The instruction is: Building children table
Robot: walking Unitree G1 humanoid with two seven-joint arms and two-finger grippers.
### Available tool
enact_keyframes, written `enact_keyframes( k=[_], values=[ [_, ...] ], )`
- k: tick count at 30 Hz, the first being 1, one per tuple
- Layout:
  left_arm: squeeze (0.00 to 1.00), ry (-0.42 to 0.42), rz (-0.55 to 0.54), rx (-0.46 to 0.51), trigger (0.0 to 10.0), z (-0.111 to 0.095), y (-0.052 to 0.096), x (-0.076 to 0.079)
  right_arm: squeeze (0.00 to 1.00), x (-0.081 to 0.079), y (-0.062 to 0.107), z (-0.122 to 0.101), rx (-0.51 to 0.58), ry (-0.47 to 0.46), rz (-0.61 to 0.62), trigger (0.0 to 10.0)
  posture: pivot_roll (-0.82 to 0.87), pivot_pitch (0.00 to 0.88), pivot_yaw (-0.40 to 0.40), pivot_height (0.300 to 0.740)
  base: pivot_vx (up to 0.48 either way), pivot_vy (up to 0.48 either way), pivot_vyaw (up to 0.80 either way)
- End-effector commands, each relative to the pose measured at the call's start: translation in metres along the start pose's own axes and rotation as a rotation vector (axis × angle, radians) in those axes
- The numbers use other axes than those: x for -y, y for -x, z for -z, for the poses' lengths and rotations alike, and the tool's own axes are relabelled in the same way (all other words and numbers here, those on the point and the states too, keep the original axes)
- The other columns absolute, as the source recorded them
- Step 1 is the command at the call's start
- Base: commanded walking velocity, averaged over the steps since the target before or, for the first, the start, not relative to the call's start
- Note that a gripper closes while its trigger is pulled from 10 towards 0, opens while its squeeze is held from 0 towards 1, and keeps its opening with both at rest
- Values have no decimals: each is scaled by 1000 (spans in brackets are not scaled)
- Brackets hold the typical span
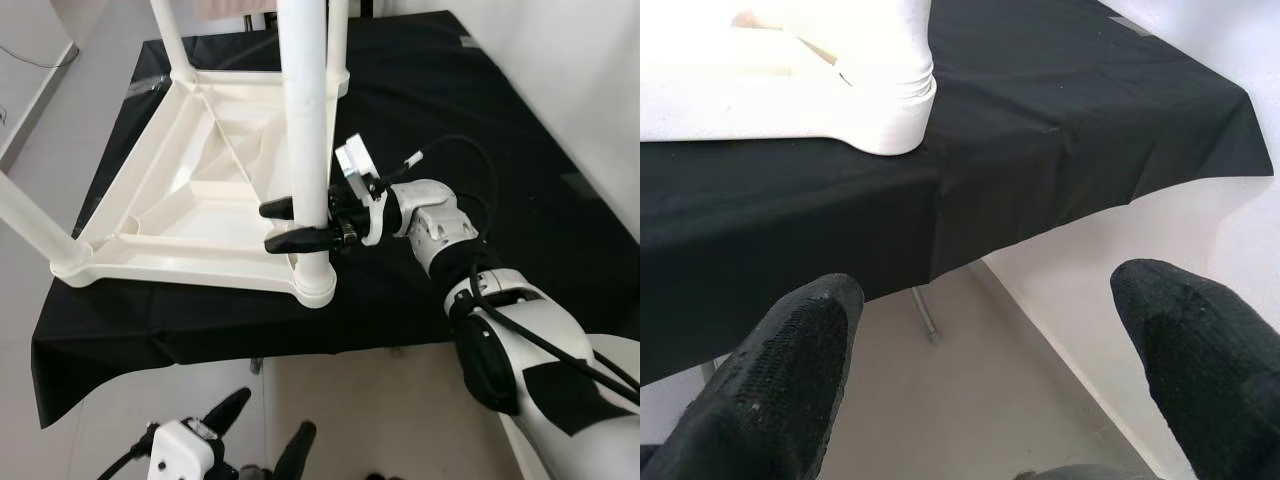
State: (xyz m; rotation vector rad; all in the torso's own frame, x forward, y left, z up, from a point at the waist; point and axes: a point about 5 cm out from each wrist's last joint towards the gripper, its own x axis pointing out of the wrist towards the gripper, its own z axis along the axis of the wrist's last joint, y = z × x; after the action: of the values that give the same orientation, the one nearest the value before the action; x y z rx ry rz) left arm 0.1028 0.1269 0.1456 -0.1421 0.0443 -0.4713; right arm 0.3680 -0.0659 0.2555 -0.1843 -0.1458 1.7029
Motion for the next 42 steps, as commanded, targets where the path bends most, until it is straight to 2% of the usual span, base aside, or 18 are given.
enact_keyframes(
  k=[1, 5, 9, 14, 15, 18, 19, 21, 22, 23, 24, 25, 27, 29, 32, 35, 39, 42],
  values=[
    [0, 7, -1, -41, 10000, 3, 3, 2, 0, -1, -2, 5, -29, -17, -6, 0, 327, 274, -4, 740, 0, 0, 0],
    [0, 9, -5, -46, 10000, 4, 1, 0, 0, -1, 1, 6, -36, -14, 12, 0, 315, 263, -5, 740, 0, 0, 0],
    [0, 20, -18, -39, 10000, 8, -8, -6, 0, 2, 17, 10, -80, 41, 133, 0, 280, 232, -12, 740, 0, 0, 0],
    [0, 24, -14, -28, 10000, 16, -27, -12, 0, 0, 42, 37, -138, 48, 476, 0, 169, 167, -34, 740, 0, 0, 0],
    [0, 24, -14, -28, 10000, 16, -27, -12, 0, 0, 42, 37, -138, 48, 476, 0, 169, 167, -34, 740, 0, 0, 0],
    [0, 28, -15, -15, 10000, 21, -41, -20, 0, -19, 50, 68, -151, -78, 701, 0, 111, 125, -11, 740, 0, 0, 0],
    [0, 28, -15, -15, 10000, 21, -41, -20, 0, -19, 50, 68, -151, -78, 701, 0, 111, 125, -11, 740, 0, 0, 0],
    [0, 29, -20, -12, 10000, 25, -49, -29, 0, -35, 43, 90, -162, -185, 916, 0, 69, 93, 7, 740, 0, 0, 0],
    [0, 29, -20, -12, 10000, 25, -49, -29, 0, -35, 43, 90, -162, -185, 916, 0, 69, 93, 7, 740, 0, 0, 0],
    [0, 27, -19, -9, 10000, 26, -55, -33, 0, -46, 38, 102, -179, -228, 1037, 0, 53, 76, 14, 740, 0, 0, 0],
    [0, 27, -19, -9, 10000, 26, -55, -33, 0, -46, 38, 102, -179, -228, 1037, 0, 53, 76, 14, 740, 0, 0, 0],
    [0, 25, -18, -8, 10000, 28, -62, -38, 0, -52, 35, 112, -199, -254, 1149, 0, 44, 55, 14, 740, 0, 0, 0],
    [0, 25, -18, -8, 10000, 28, -62, -38, 0, -52, 35, 112, -199, -254, 1149, 0, 44, 55, 14, 740, 0, 0, 0],
    [0, 25, -32, 5, 10000, 32, -76, -49, 0, -56, 20, 120, -197, -252, 1325, 0, 38, 8, 12, 740, 0, 0, 0],
    [0, 26, -53, 20, 10000, 35, -86, -59, 0, -52, 2, 115, -198, -219, 1405, 0, 43, 0, 6, 740, 0, 0, 0],
    [0, 26, -58, 24, 10000, 35, -89, -61, 0, -50, -3, 113, -209, -206, 1418, 0, 43, 0, 6, 740, 0, 0, 0],
    [0, 42, -80, 41, 10000, 37, -100, -72, 0, -54, -30, 117, -256, -215, 1420, 0, 75, 0, -5, 740, 0, 0, 0],
    [0, 45, -85, 44, 10000, 37, -101, -74, 0, -55, -32, 117, -257, -225, 1423, 0, 76, 0, -3, 740, 0, 0, 0]
  ],
)
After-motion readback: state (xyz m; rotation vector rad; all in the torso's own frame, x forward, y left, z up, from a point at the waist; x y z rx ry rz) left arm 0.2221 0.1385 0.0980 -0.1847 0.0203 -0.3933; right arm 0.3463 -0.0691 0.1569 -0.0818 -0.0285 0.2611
